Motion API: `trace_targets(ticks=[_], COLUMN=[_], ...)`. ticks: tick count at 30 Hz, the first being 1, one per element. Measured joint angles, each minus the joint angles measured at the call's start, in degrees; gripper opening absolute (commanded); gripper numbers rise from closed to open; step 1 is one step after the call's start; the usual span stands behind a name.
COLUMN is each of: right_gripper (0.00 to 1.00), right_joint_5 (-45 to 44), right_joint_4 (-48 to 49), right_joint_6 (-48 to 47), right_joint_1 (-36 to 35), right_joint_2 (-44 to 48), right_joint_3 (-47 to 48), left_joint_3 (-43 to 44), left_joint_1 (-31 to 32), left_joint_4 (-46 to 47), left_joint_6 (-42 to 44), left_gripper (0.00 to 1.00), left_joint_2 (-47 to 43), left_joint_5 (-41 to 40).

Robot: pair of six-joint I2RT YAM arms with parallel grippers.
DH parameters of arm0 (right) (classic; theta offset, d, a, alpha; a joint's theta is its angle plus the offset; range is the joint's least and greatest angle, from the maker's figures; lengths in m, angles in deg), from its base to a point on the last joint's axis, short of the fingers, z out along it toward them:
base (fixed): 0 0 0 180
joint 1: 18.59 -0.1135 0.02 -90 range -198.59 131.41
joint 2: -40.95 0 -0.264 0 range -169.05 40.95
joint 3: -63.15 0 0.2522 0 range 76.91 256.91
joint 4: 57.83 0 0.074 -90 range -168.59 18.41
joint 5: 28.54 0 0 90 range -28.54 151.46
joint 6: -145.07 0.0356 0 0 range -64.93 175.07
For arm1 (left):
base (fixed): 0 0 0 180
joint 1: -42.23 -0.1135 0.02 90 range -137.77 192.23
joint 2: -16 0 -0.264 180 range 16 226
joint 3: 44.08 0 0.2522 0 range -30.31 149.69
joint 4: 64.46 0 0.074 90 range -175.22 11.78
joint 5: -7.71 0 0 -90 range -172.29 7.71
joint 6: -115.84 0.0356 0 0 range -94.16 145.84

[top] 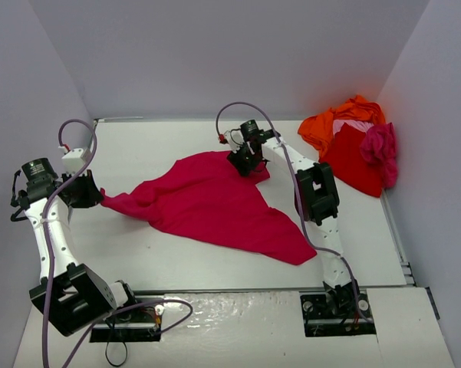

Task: Fold and stack the t-shirts
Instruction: Flatten out the tshirt

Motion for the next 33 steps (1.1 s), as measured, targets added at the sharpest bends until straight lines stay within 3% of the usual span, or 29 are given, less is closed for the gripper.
trace_targets(ticks=[33], right_gripper=[0.44], right_joint_5=[3.3], right_joint_4=[-1.5], right_joint_6=[0.0], right_joint_1=[1.3], right_joint_2=[1.3], right_joint_3=[2.3], left_joint_3=[0.0], left_joint_1=[0.0], left_joint_4=[0.0], left_joint_6=[0.0], left_gripper=[0.0], left_joint_2=[0.0], left_joint_5=[-0.4])
